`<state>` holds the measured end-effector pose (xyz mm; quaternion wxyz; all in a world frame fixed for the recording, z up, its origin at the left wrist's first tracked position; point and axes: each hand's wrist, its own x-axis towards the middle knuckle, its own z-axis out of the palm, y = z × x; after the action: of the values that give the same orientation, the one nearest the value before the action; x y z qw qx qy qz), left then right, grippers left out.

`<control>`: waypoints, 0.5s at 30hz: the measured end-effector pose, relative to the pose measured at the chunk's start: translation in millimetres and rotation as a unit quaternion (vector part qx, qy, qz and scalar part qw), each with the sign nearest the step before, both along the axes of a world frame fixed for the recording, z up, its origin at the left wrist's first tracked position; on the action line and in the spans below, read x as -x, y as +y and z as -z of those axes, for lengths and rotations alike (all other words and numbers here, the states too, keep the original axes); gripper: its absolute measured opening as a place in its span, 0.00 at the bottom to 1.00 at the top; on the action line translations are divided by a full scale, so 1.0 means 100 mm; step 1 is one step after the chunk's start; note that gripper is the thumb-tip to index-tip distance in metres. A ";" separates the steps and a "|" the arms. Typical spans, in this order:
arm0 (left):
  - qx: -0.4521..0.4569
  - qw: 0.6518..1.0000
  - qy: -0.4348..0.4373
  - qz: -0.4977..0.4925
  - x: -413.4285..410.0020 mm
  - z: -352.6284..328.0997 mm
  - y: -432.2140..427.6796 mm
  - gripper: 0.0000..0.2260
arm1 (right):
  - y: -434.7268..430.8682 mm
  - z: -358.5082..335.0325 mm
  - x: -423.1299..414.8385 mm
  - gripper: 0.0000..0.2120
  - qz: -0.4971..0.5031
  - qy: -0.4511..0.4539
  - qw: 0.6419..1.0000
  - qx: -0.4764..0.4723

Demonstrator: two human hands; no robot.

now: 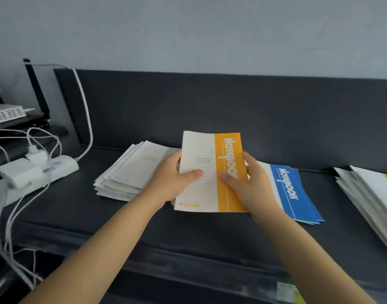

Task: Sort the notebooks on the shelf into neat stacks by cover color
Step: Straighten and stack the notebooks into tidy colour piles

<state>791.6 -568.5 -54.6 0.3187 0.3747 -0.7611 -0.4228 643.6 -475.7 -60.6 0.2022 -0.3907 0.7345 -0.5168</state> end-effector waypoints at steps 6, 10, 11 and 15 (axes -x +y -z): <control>0.131 0.983 -0.122 -0.030 0.17 0.00 -0.34 0.18 | -0.31 -0.05 0.00 0.28 0.071 0.145 0.981 -0.104; 0.194 0.937 -0.284 -0.054 0.36 0.13 -0.45 0.25 | -0.47 0.09 0.12 0.22 0.061 0.216 0.958 -0.181; 0.207 0.925 -0.314 -0.059 0.38 0.14 -0.47 0.26 | -0.50 0.12 0.15 0.21 0.060 0.227 0.953 -0.192; 0.191 0.924 -0.327 -0.044 0.39 0.16 -0.53 0.27 | -0.52 0.18 0.18 0.20 0.044 0.273 0.938 -0.210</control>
<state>753.0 -621.9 -70.9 0.1356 0.4571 -0.8722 -0.1091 625.4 -528.1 -78.9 0.0486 -0.4328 0.8694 -0.2332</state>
